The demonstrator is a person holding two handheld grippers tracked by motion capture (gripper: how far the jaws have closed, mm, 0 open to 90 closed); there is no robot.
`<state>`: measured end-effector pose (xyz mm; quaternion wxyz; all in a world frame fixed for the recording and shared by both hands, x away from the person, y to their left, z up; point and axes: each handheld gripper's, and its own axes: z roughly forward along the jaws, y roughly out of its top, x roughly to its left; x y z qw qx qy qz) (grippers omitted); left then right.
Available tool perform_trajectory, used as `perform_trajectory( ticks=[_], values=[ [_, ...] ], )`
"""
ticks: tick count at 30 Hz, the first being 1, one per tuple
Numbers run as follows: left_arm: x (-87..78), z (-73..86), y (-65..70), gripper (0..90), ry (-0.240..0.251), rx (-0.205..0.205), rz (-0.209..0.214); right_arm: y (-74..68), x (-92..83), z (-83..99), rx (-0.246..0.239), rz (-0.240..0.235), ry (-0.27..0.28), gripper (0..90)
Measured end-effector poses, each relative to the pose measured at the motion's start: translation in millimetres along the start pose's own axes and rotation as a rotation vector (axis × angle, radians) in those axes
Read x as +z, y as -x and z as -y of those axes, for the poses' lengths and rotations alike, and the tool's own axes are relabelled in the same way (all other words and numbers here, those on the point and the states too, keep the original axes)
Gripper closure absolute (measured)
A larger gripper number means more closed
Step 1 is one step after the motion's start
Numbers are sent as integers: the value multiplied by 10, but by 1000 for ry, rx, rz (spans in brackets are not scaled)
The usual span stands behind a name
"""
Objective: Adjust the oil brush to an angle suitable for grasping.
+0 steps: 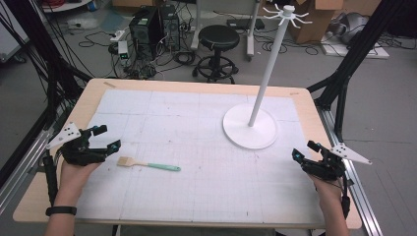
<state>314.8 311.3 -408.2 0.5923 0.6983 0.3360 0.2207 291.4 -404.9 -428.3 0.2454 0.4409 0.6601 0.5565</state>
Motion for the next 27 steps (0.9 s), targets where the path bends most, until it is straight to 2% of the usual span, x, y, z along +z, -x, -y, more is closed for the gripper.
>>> perform_trajectory(
  ticks=[21, 27],
  values=[
    [18, -26, 37, 146, -18, 34, 26, 2, 8, -7, -2, -1, 6, 173],
    [13, -30, 35, 146, -19, 39, 19, 8, 16, -7, -6, -2, 9, 173]
  ],
)
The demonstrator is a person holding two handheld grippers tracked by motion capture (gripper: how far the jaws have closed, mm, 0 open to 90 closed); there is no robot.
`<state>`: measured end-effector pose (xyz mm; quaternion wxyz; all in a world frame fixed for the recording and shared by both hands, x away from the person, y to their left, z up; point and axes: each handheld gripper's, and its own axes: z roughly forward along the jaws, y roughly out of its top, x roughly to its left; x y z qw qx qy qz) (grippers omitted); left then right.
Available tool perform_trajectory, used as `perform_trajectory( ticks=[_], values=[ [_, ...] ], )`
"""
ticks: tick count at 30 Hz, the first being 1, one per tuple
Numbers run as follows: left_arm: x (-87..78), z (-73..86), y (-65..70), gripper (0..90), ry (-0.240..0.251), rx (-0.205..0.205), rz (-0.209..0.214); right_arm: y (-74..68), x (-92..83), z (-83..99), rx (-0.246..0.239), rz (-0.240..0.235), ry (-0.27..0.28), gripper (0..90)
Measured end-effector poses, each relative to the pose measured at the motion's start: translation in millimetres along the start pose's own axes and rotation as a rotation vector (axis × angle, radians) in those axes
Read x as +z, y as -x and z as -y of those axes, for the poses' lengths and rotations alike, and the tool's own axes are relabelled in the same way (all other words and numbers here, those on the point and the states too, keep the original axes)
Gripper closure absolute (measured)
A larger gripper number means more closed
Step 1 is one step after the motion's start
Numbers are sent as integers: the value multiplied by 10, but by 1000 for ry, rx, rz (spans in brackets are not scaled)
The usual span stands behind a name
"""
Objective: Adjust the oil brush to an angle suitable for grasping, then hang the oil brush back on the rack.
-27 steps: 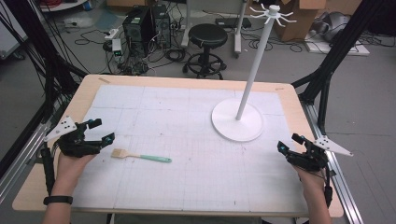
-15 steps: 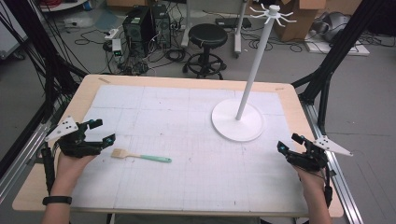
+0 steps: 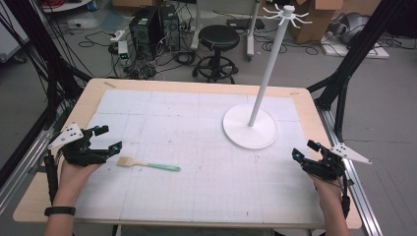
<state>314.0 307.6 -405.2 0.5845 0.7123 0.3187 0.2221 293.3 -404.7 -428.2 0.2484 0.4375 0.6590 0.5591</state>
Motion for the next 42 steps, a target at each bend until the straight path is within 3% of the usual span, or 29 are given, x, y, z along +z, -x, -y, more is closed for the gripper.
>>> perform_trajectory(
  ticks=[16, 23, 35, 42],
  values=[
    [5, -35, 40, 146, 11, 16, 30, -6, -1, -2, 2, -3, 2, 172],
    [27, -82, 97, 146, -17, 65, 92, -4, -9, -6, -1, -5, 5, 173],
    [62, -99, 129, 146, -30, 81, 106, -4, -4, -9, 0, -8, 2, 173],
    [121, -132, 162, 146, -48, 95, 147, -6, -14, -12, 3, -4, 7, 173]
  ],
)
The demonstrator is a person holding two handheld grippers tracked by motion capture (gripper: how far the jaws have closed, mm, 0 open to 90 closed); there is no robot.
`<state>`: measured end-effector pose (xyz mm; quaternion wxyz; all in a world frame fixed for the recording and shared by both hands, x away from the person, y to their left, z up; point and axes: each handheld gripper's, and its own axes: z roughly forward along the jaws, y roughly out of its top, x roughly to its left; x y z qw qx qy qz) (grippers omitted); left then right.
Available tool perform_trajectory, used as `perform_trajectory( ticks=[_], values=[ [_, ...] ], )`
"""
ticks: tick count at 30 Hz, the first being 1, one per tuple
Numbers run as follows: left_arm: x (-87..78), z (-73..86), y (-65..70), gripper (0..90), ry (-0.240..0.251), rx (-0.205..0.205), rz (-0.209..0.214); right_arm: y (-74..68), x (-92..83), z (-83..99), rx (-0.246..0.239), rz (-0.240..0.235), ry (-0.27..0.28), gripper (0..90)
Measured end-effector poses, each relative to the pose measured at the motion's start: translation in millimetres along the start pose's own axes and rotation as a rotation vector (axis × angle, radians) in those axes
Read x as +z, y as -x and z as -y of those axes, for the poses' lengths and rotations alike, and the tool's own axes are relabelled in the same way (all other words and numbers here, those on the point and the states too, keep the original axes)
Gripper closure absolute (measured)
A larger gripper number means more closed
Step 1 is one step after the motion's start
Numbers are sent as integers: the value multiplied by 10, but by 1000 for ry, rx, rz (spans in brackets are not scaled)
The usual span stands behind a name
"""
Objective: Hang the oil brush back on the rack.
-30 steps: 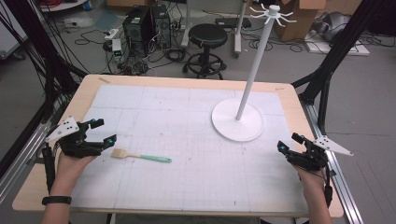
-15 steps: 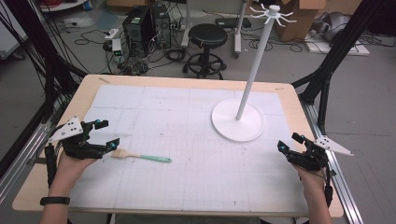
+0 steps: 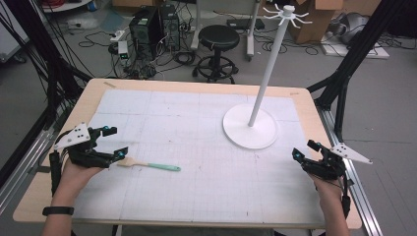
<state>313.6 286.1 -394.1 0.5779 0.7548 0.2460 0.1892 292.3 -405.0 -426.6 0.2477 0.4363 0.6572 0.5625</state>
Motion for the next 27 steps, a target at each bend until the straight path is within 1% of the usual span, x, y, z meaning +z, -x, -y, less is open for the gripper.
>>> perform_trajectory(
  ticks=[2, 4, 6, 9, 13, 14, 18, 19, 22, 24, 25, 26, 27],
  values=[
    [40, -11, 14, 146, -6, 10, 26, -7, -7, -1, 6, 4, -5, 172],
    [83, -3, 33, 146, -15, 22, 56, -2, -1, 1, 1, -2, -3, 173],
    [125, 14, 50, 146, -42, 37, 80, 1, 4, 3, 0, -4, -5, 173],
    [190, 39, 74, 147, -77, 39, 106, 3, 9, 5, 0, -7, -8, 172],
    [288, 79, 117, 149, -137, 58, 140, -6, 9, 4, 1, -9, -7, 172],
    [314, 91, 127, 151, -156, 69, 142, -6, 8, 4, 0, -9, -5, 173],
    [412, 141, 156, 156, -208, 84, 160, -2, 8, 6, 1, -9, -7, 173],
    [438, 155, 165, 157, -217, 82, 162, -3, 10, 6, 2, -11, -10, 173],
    [503, 194, 182, 167, -268, 104, 164, -3, 19, 9, -1, -10, -12, 173],
    [544, 223, 194, 190, -297, 107, 169, -1, 21, 11, 2, -7, -15, 173],
    [557, 232, 202, 207, -302, 104, 173, -4, 18, 11, 9, -5, -18, 173],
    [570, 240, 205, 228, -314, 109, 175, 6, 18, 12, 4, -3, -16, 173],
    [584, 250, 210, 228, -322, 107, 177, 6, 18, 12, 4, -3, -16, 173]
  ],
)
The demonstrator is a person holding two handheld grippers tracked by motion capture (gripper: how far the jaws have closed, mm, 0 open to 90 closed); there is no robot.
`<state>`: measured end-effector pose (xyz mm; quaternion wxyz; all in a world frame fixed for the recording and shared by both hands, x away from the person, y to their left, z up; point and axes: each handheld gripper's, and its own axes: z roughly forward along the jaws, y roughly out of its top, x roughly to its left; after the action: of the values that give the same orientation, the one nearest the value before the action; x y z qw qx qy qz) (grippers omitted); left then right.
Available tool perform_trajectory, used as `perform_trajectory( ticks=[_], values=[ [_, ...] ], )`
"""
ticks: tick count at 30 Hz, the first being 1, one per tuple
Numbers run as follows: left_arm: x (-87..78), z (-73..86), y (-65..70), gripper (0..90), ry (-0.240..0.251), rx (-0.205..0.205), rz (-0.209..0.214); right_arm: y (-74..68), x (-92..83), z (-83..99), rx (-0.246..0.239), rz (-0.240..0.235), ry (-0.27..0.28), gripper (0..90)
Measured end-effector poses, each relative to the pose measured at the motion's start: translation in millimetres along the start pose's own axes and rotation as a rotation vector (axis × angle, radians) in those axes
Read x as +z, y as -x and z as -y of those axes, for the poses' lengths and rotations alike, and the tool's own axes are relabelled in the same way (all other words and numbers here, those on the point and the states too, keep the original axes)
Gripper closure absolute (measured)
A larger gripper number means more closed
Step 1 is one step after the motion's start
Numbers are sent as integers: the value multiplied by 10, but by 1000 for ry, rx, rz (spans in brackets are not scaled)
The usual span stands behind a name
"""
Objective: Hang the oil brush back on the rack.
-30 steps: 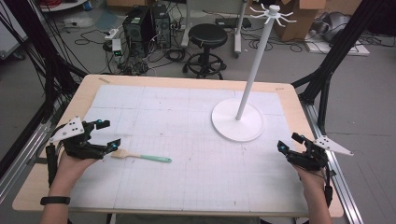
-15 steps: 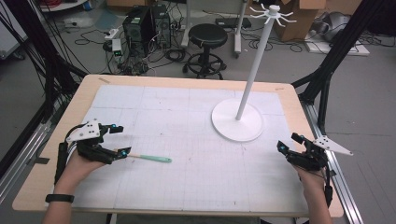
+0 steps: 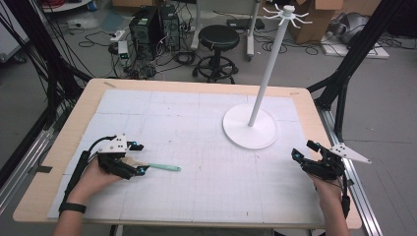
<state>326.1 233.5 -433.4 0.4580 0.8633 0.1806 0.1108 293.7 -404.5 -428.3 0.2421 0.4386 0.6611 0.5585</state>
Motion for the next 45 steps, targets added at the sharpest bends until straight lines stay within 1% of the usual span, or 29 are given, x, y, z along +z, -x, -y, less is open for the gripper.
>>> perform_trajectory(
  ticks=[2, 5, 6, 8, 10, 12, 14, 15, 17, 18, 20, 21, 23, 25, 27, 28, 31, 32, 33, 35, 43, 45],
  values=[
    [25, 9, -1, 259, -26, 2, 2, -3, -4, -1, 4, 2, -1, 173],
    [50, 24, -4, 311, -51, 4, 4, -8, -1, -2, 3, -2, -2, 173],
    [54, 26, -5, 352, -53, 6, 6, -8, 4, 0, 1, -5, 1, 173],
    [60, 29, -3, 368, -54, 11, 12, -8, 4, -1, 0, -4, 1, 173],
    [62, 31, -4, 421, -60, 22, 15, -8, 4, -1, 3, -6, 2, 173],
    [67, 37, -13, 452, -67, 21, 15, -6, 4, -1, 2, -6, 1, 173],
    [74, 46, -19, 507, -69, 15, 22, -14, 1, 0, 12, -6, -3, 173],
    [82, 50, -20, 520, -71, 14, 17, -8, 5, -1, 3, -6, 3, 173],
    [86, 57, -27, 556, -89, 17, 18, -15, 2, 0, 12, -6, -3, 173],
    [94, 64, -29, 592, -90, 8, 19, -10, 4, 0, 7, -9, 0, 173],
    [100, 71, -38, 607, -110, 17, 19, -8, 2, -1, 6, -8, -1, 173],
    [108, 75, -38, 617, -109, 11, 24, -9, 0, -1, 8, -7, -1, 173],
    [110, 75, -37, 661, -109, 17, 38, -9, -4, -1, 11, -5, -4, 173],
    [112, 78, -41, 687, -106, 17, 49, -2, 2, 0, 4, -8, 0, 173],
    [114, 79, -40, 731, -106, 21, 51, -4, 7, -1, 3, -10, 3, 173],
    [116, 81, -43, 745, -104, 20, 53, -15, 3, 0, 16, -8, -5, 173],
    [114, 90, -62, 754, -100, 6, 65, -4, 5, -2, -3, -7, 2, 173],
    [113, 90, -63, 757, -99, 6, 66, -3, 1, -3, -2, -7, 3, 173],
    [113, 88, -60, 763, -101, 9, 63, -7, -4, -5, 7, -6, 4, 173],
    [111, 78, -45, 767, -105, 19, 57, -1, -7, -6, -2, -5, 8, 173],
    [96, 69, -22, 806, -116, 41, 73, -4, -11, -8, 5, -6, 9, 173],
    [102, 71, -13, 806, -110, 40, 72, -2, -12, -9, 4, -6, 10, 173]
  ],
)
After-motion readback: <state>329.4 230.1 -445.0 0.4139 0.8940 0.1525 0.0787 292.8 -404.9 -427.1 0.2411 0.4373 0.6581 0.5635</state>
